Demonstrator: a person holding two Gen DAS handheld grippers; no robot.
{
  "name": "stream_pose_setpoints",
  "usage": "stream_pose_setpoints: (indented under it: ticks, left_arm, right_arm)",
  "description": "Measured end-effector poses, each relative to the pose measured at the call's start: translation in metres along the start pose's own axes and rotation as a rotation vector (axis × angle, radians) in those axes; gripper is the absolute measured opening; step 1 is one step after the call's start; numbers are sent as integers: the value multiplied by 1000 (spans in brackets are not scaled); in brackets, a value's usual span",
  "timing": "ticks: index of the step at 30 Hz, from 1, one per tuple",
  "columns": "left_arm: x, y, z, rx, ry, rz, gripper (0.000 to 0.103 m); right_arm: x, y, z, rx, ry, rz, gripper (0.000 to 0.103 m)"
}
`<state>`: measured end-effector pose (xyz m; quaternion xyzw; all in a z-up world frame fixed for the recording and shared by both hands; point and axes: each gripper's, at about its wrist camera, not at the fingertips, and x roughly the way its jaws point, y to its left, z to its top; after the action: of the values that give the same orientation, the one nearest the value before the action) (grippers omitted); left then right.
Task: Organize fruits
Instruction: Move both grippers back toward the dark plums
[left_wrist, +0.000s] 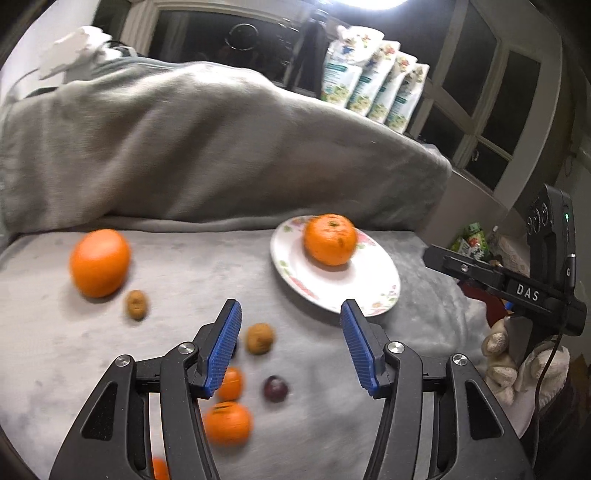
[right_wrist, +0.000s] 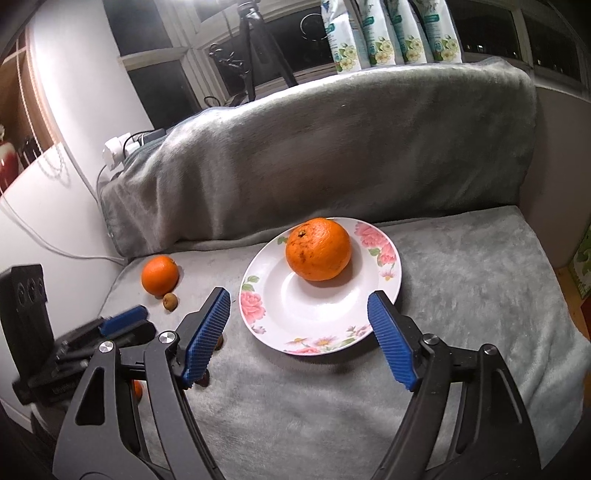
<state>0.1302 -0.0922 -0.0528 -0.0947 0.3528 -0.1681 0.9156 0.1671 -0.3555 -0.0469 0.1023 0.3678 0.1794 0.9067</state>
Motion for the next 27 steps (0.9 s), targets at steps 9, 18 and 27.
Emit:
stream_pose_setpoints:
  ticks: [9, 18, 27]
  left_arm:
    - [-21, 59, -1, -69, -13, 85, 55]
    - [-14, 84, -16, -90, 53, 78, 55]
    - [16, 69, -19, -17, 177, -11, 37]
  right_arm:
    - [7, 28, -13, -100, 40, 24, 80]
    - [27, 53, -34, -171, 106, 55, 80]
    - [58, 72, -57, -213, 227, 127, 59]
